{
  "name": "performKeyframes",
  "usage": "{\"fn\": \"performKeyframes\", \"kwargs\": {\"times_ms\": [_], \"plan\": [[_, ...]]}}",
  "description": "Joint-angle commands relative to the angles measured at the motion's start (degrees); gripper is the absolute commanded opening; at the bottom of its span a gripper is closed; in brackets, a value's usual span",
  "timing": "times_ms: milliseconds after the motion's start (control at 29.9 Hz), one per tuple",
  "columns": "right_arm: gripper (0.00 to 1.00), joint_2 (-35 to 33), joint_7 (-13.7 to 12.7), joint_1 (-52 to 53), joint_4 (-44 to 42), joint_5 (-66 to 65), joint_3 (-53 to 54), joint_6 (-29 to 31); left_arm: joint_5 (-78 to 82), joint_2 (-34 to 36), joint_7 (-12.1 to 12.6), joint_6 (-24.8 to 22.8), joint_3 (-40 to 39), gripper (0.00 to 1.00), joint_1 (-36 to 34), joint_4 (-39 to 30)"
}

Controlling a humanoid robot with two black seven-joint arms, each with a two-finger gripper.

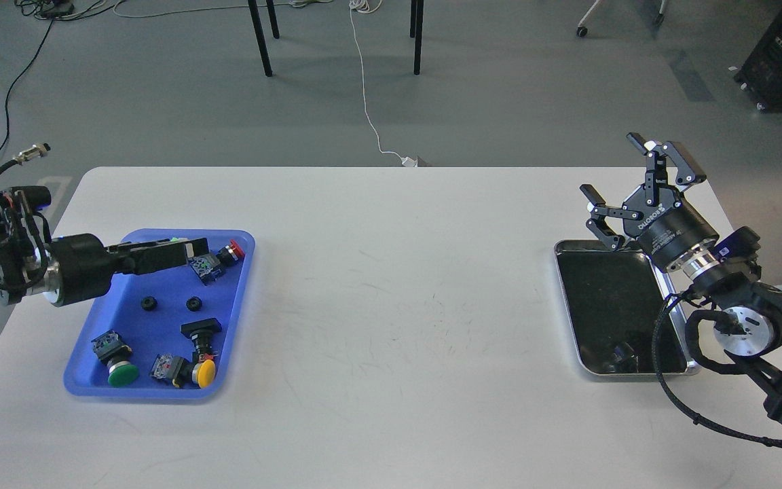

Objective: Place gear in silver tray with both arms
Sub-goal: 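Move the left gripper over the blue tray toward a small black gear, then grasp the small black gear with the left gripper and lift it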

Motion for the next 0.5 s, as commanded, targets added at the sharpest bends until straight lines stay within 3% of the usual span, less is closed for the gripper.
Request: {"fn": "performKeyframes", "kwargs": {"times_ms": [0, 167, 334, 468], "plan": [[0.99, 0.0, 0.0, -0.1, 0.0, -0.1, 0.0, 0.0, 16.0, 0.4, 0.0, 3.0, 0.1, 0.98, 0.1, 1.6], [0.99, 0.0, 0.0, -0.1, 0.0, -0.1, 0.0, 0.0, 22.8, -1.3, 0.0, 4.6, 1.9, 0.94, -0.2, 4.5], [0.99, 0.0, 0.0, -0.1, 0.0, -0.1, 0.0, 0.0, 22.1, -2.2, 0.0, 5.8, 6.3, 0.84, -1.1, 7.6], [0.99, 0.0, 0.0, -0.1, -0.1, -0.1, 0.0, 0.0, 22.4, -4.3, 0.0, 8.3, 6.9, 0.83, -1.2, 10.5]]}}
